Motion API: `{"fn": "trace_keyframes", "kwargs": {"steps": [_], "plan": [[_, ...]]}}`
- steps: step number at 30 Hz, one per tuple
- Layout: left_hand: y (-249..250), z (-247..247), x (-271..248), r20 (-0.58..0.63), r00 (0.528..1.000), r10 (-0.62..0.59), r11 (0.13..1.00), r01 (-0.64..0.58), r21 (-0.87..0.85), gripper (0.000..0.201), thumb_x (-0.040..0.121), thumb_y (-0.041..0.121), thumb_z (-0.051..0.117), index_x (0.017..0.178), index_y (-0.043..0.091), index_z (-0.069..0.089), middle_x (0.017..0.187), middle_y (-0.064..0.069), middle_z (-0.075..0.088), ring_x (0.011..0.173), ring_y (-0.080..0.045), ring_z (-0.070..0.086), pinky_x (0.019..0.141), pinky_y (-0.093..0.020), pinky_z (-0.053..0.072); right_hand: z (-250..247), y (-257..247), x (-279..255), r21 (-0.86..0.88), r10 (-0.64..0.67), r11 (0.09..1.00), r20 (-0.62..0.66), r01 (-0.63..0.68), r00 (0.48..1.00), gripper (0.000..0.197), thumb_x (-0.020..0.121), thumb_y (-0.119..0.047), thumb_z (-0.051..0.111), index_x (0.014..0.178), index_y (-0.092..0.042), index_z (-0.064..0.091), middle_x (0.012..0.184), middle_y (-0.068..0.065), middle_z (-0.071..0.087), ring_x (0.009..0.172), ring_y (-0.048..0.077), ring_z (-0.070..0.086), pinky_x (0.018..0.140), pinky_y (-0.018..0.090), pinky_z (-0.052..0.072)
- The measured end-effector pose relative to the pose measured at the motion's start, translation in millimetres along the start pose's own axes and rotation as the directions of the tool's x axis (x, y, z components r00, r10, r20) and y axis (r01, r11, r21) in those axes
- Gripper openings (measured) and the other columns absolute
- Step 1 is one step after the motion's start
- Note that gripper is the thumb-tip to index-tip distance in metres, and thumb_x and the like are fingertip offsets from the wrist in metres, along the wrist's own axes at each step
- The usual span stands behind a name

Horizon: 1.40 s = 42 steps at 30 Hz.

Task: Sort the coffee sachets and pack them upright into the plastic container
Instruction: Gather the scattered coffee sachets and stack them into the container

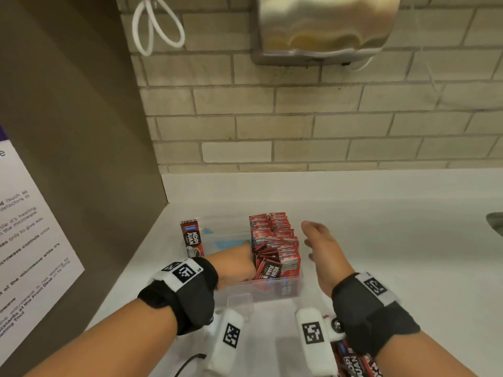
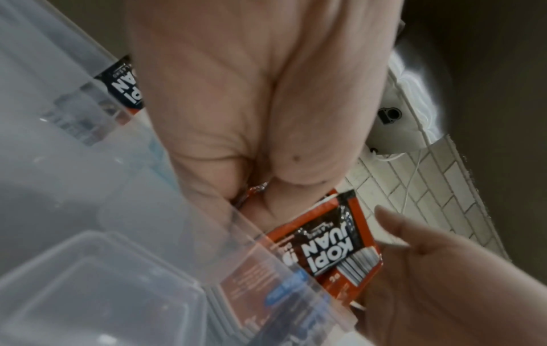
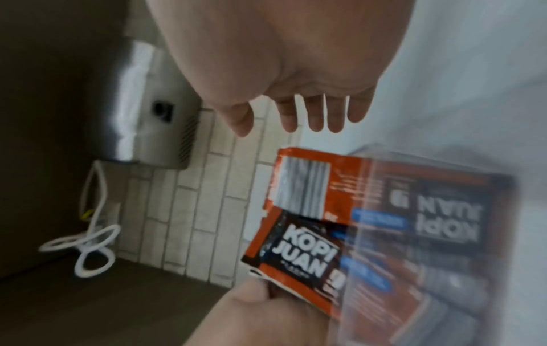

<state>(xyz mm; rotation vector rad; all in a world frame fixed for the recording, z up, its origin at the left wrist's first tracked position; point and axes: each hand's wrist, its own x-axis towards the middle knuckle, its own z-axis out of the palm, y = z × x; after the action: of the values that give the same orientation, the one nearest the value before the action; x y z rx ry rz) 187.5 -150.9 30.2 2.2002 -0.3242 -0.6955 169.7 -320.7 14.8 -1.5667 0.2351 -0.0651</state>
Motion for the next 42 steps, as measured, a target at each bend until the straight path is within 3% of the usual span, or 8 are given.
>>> {"fn": "trace_keyframes", "kwargs": {"steps": [7, 12, 17, 28, 32, 34, 38, 42], "plan": [[-4, 3, 13, -0.055, 0.997, -0.049, 0.989, 0.041, -0.140, 0.041, 0.090, -0.006, 0.049, 0.118, 0.024, 0.046, 0.124, -0.006, 0.060, 0.112, -0.022, 0.058, 0.098, -0.035, 0.048, 19, 26, -2, 0.164, 0.013, 0.986, 0.043, -0.020, 0.999, 0.040, 0.099, -0.038, 0.036, 0.126, -0.013, 0.051, 0.113, 0.009, 0.066, 0.099, 0.019, 0.065, 0.080, 0.032, 0.051], [-16, 0, 18, -0.194, 0.969, -0.155, 0.961, 0.102, -0.259, 0.067, 0.089, -0.003, 0.053, 0.147, 0.014, 0.023, 0.141, -0.009, 0.044, 0.118, -0.027, 0.054, 0.094, -0.043, 0.051, 20, 33, -4, 0.161, -0.011, 0.987, 0.026, 0.006, 1.000, 0.040, 0.099, -0.041, 0.034, 0.122, -0.014, 0.052, 0.112, 0.011, 0.066, 0.099, 0.021, 0.066, 0.084, 0.036, 0.051], [-12, 3, 21, -0.250, 0.962, -0.110, 0.991, 0.086, -0.106, 0.053, 0.095, 0.004, 0.046, 0.143, 0.007, 0.024, 0.102, -0.006, 0.056, 0.105, -0.027, 0.060, 0.089, -0.040, 0.052, 24, 38, -1, 0.165, 0.028, 0.986, 0.030, -0.033, 0.999, 0.044, 0.098, -0.045, 0.032, 0.120, -0.014, 0.055, 0.109, 0.012, 0.068, 0.099, 0.024, 0.066, 0.086, 0.039, 0.051], [-4, 7, 21, -0.116, 0.993, 0.019, 0.966, 0.012, 0.258, 0.033, 0.098, 0.011, 0.044, 0.131, 0.007, 0.047, 0.131, -0.012, 0.056, 0.118, -0.026, 0.052, 0.090, -0.021, 0.039, 21, 45, 6, 0.176, 0.038, 0.983, 0.034, -0.044, 0.999, 0.046, 0.099, -0.044, 0.030, 0.115, -0.014, 0.061, 0.105, 0.011, 0.070, 0.095, 0.020, 0.068, 0.073, 0.029, 0.051], [-18, -1, 28, -0.155, 0.985, -0.078, 0.990, 0.095, 0.103, 0.032, 0.095, 0.002, 0.039, 0.125, 0.004, 0.050, 0.125, -0.013, 0.059, 0.108, -0.026, 0.057, 0.091, -0.029, 0.047, 13, 43, 6, 0.212, 0.070, 0.973, 0.085, -0.087, 0.994, 0.053, 0.099, -0.047, 0.023, 0.111, -0.013, 0.062, 0.095, 0.005, 0.072, 0.076, 0.010, 0.070, 0.055, 0.017, 0.051], [-21, -1, 32, -0.172, 0.972, -0.159, 0.976, 0.128, -0.177, 0.031, 0.094, 0.001, 0.039, 0.122, 0.005, 0.051, 0.119, -0.015, 0.063, 0.103, -0.029, 0.062, 0.093, -0.039, 0.051, 12, 39, 8, 0.204, 0.085, 0.974, 0.072, -0.098, 0.994, 0.056, 0.098, -0.051, 0.021, 0.128, -0.015, 0.052, 0.117, 0.002, 0.062, 0.095, 0.010, 0.063, 0.072, 0.019, 0.048], [-11, 0, 27, -0.118, 0.955, -0.271, 0.568, 0.060, -0.821, 0.024, 0.093, -0.005, 0.031, 0.105, 0.001, 0.051, 0.102, -0.018, 0.057, 0.087, -0.029, 0.059, 0.088, -0.045, 0.049, 11, 32, 16, 0.202, 0.088, 0.975, 0.046, -0.095, 0.995, 0.065, 0.095, -0.057, 0.020, 0.143, -0.016, 0.035, 0.145, 0.004, 0.042, 0.132, 0.019, 0.041, 0.109, 0.038, 0.031], [3, 2, 20, 0.011, 0.971, -0.241, 0.308, 0.087, -0.947, 0.050, 0.101, 0.045, 0.025, 0.119, 0.007, 0.053, 0.115, -0.019, 0.063, 0.094, -0.031, 0.063, 0.073, -0.043, 0.050, 16, 27, 19, 0.267, 0.085, 0.958, 0.072, -0.102, 0.994, 0.066, 0.092, -0.063, 0.021, 0.142, -0.022, 0.035, 0.142, 0.003, 0.046, 0.129, 0.021, 0.045, 0.111, 0.046, 0.030]]}}
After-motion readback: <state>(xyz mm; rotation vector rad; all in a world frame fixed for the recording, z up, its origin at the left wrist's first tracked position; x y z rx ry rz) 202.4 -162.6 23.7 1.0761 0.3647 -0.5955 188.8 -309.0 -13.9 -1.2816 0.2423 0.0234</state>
